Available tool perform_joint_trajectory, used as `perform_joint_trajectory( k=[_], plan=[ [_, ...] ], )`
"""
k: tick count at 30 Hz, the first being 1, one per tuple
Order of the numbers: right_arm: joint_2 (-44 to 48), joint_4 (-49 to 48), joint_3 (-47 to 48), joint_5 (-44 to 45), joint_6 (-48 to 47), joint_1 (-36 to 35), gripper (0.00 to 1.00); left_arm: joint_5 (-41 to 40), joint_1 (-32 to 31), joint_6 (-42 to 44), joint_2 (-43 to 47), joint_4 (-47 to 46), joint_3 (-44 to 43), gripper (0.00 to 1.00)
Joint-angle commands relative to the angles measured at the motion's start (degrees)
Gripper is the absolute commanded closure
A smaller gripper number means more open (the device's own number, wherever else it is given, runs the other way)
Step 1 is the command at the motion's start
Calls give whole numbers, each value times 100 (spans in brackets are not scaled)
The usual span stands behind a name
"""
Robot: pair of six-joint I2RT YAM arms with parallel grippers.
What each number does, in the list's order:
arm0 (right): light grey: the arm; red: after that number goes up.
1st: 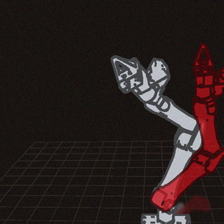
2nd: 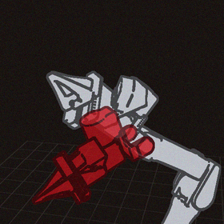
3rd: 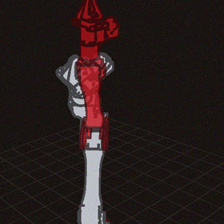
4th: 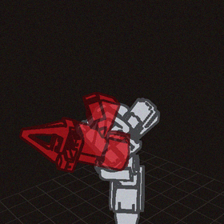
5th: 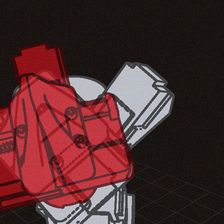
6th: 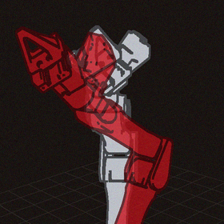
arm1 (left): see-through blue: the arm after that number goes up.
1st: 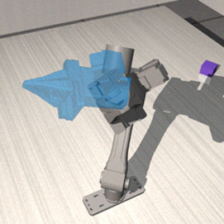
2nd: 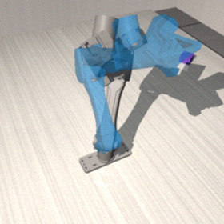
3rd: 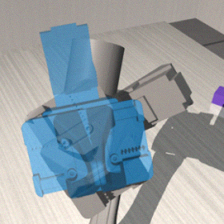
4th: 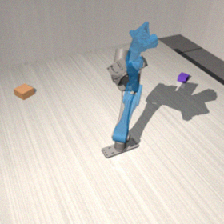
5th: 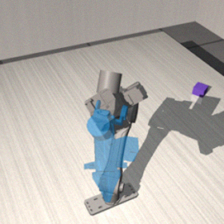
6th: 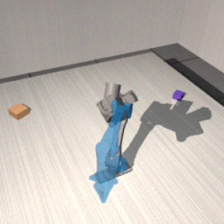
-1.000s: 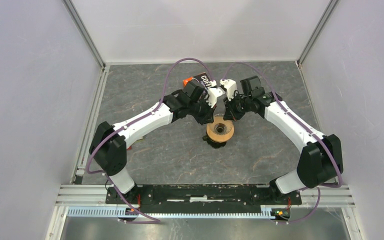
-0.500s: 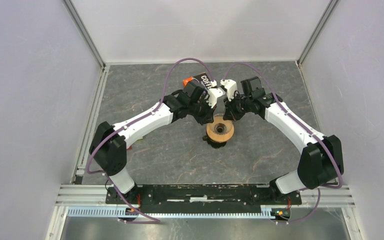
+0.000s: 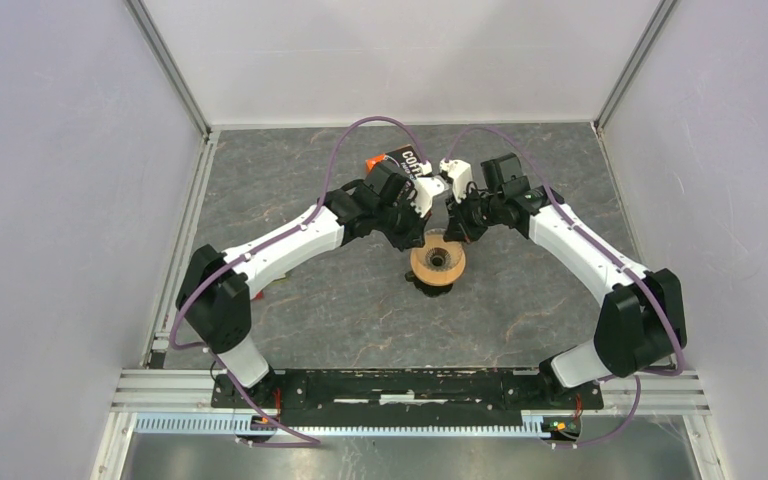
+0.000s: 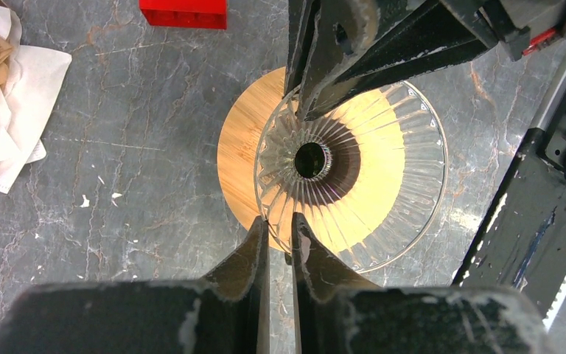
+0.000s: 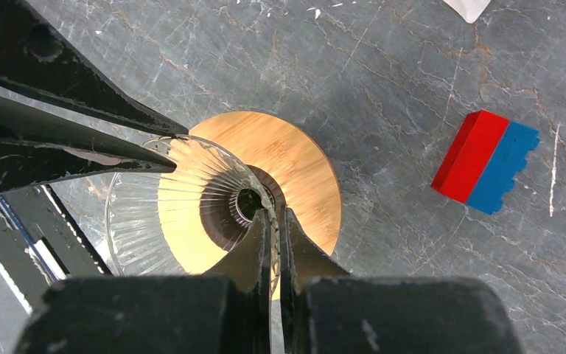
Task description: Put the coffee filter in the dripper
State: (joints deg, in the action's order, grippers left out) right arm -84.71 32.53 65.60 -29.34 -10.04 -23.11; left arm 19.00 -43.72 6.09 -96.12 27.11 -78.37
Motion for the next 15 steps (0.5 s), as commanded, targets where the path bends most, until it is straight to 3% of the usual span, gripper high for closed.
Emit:
perform_joint_trajectory(
  k=[1,6,15],
  plan=[
    [-178,-152,-224,-951,-771,-348,96,147,137,-987,-132,13,123,91],
    [-153,-120,-159,-865,-806,-343,86,91,145,-976,-96,5,141,79],
    [-54,138,349,-505,-867,-340,51,103,171,-843,0,4,51,61]
  ],
)
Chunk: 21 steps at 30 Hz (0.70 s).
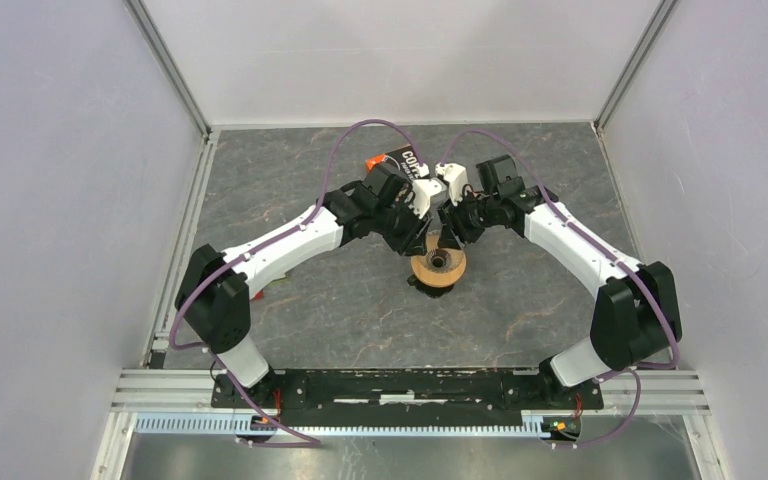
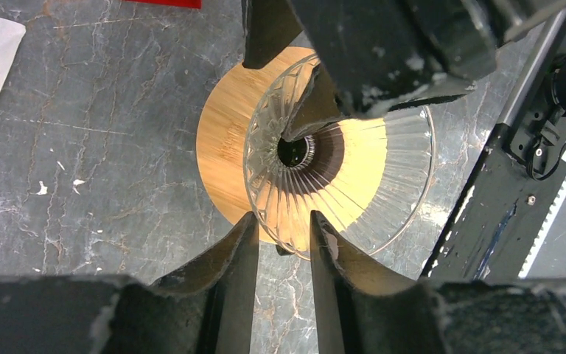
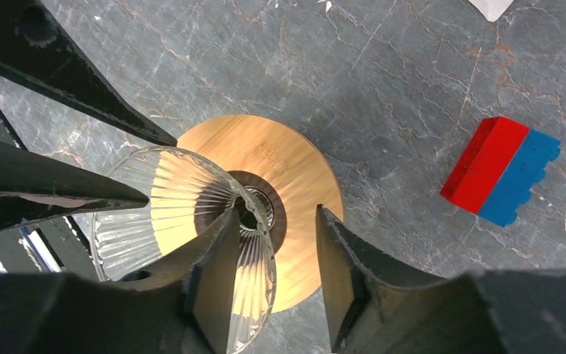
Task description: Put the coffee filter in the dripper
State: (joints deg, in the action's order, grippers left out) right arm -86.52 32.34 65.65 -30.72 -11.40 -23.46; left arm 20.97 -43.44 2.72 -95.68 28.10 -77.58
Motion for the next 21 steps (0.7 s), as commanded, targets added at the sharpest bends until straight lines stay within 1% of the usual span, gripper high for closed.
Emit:
perform_joint_trajectory(
  k=[1,7,16,21],
  plan=[
    [144,175,375,-328,-728,-306,49,-94,151,-494,-27,-86,-52,59],
    [201,329,645,-285,-715,-308,43,-136,169,-465,62,-16,-190,51],
    [233,539,1091,-197,-752,-293,40,-269,244,-457,168,38,-388,36],
    [361,634,1264,-184,-776,-215,39,-64,414,-470,340,42,-430,20]
  ],
)
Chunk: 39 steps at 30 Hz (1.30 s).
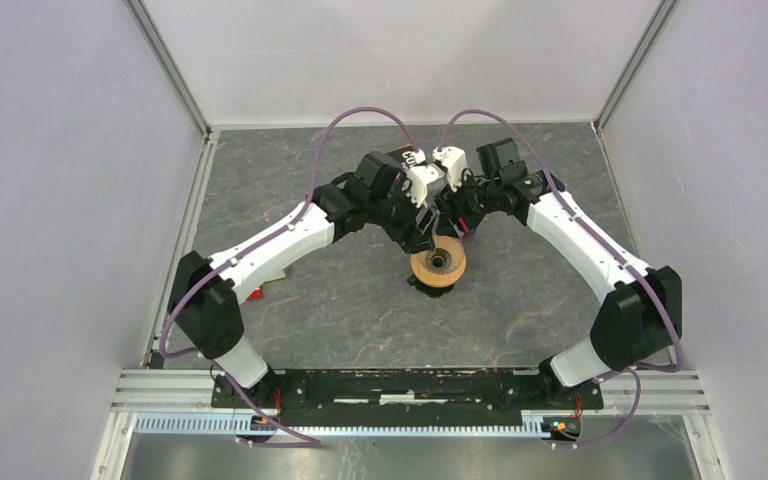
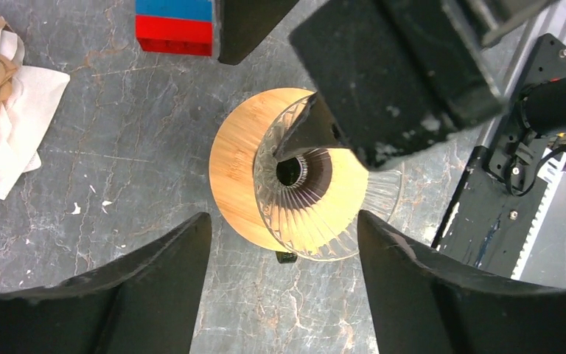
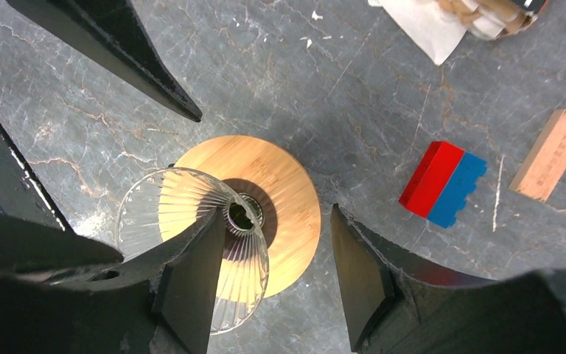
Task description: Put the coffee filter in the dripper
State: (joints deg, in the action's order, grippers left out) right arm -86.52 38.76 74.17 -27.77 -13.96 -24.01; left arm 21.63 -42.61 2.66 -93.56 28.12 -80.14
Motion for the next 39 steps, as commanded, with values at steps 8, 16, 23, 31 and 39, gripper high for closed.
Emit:
perform_joint_trajectory(
  k=[8,16,23,31,39],
  plan=[
    [603,-126,755,-875,-379,262,38,396,1489,-933,331,-193,-191,16],
    [783,-729,847,-1070,-28,732,38,-59,2049,-621,-359,-348,-459,15],
    [689,-1415,625,-1280,357,1007,38,-508,2040,261,-1539,-449,-1267,11],
    [977,-1787,-153,-1413,362,1233,37,-839,2040,1115,-2575,-127,-2116,2],
    [1210,-2000,-587,-1755,455,1303,36,-1178,1946,1363,-2993,-51,-2226,0]
  ],
)
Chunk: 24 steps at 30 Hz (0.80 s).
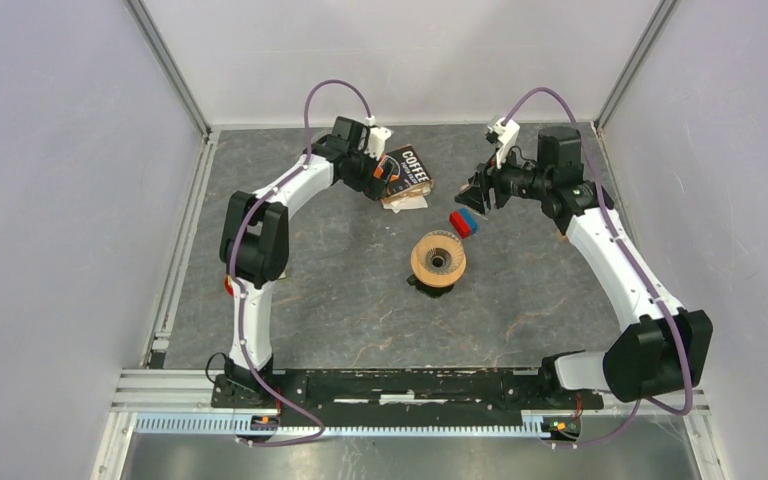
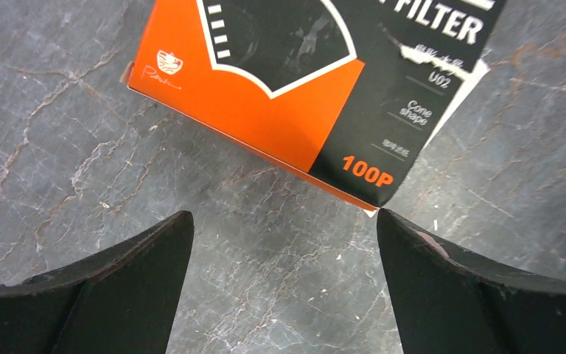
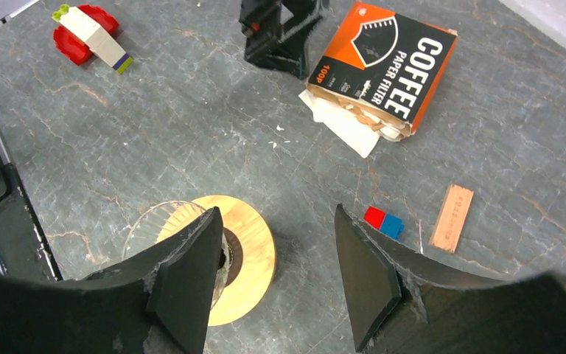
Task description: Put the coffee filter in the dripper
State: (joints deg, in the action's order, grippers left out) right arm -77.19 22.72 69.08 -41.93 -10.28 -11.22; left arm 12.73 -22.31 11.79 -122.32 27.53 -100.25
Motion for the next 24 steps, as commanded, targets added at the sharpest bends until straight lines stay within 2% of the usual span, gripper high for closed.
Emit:
perform_joint_trajectory(
  k=[1,11,15,19,24],
  plan=[
    [297,-435,-140,-351,92,24,36,-345,-115,463,-125,-22,-198,0],
    [271,-548,-298,-482,182,72,35,-894,-478,663,-81,-116,-164,0],
    [226,-523,-239,-543,211,94,35,-826,-593,690,71,-147,-126,1],
    [223,-610,-324,-573,255,113,35,-800,-683,752,36,-154,-281,5],
    [219,-679,-382,-719,281,141,34,-1073,-732,837,-449,-20,-828,9]
  ],
)
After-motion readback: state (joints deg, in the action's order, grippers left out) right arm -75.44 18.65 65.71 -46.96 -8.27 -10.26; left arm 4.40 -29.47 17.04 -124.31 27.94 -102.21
